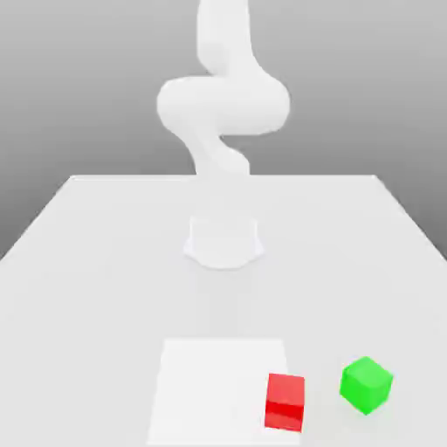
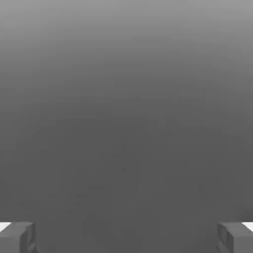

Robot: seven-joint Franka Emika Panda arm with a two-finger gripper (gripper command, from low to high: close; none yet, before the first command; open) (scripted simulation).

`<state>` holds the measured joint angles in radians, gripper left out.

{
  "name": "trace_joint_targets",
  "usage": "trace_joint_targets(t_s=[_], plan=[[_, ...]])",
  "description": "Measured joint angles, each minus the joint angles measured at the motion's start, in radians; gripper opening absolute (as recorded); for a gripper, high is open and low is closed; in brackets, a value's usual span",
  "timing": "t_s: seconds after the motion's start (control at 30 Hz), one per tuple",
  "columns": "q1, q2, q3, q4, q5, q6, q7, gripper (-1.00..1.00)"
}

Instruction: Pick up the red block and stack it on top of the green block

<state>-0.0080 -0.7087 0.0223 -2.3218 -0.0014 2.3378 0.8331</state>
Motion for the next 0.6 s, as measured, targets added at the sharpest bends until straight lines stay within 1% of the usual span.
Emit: trace_joint_targets(t_s=[0.37,0.6], plan=[[-0.022,0.404,0.094,-0.096,-0.026,0.168,0.161,0.00],[-0.009,0.659,0.129,-0.157,-0.056,0.273,0.272,0.00]])
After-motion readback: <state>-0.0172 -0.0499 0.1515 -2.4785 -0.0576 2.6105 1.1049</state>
